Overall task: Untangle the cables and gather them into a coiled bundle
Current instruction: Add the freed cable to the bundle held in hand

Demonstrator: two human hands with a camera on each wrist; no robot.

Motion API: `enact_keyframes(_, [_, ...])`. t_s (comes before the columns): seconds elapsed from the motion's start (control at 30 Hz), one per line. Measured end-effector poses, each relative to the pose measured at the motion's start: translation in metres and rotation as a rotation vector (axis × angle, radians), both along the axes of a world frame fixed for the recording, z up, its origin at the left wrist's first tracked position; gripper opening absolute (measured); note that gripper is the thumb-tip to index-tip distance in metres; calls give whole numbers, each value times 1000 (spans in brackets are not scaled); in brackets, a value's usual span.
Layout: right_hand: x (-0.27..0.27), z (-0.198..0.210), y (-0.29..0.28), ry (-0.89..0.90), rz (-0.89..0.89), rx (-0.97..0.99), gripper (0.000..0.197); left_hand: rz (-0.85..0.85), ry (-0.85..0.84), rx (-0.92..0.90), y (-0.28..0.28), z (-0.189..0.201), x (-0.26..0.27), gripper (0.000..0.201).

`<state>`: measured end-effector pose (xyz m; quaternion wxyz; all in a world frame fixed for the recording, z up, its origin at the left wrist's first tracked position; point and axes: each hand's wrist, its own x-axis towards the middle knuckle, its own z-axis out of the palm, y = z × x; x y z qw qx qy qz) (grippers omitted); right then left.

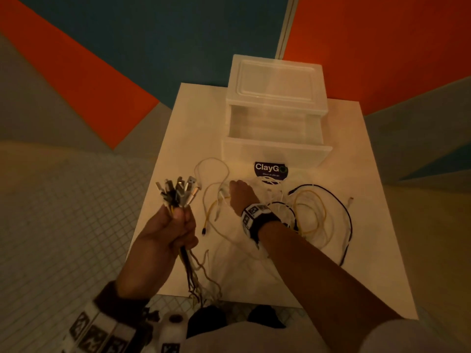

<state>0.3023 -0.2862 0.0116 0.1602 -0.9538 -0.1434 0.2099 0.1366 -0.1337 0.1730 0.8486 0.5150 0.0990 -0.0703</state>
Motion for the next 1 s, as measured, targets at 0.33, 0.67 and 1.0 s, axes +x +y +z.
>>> enact_keyframes(0.33, [-17, -32, 8, 41, -13, -177, 27, 43, 31, 54, -2, -9, 16, 18])
enact_keyframes(0.67, [-42, 74, -33, -11, -486, 817, 19, 56, 55, -4, -6, -13, 30, 16])
enact_keyframes(1.0, [-113, 171, -25, -258, -222, 959, 8, 45, 38, 5, -52, -1, 41, 31])
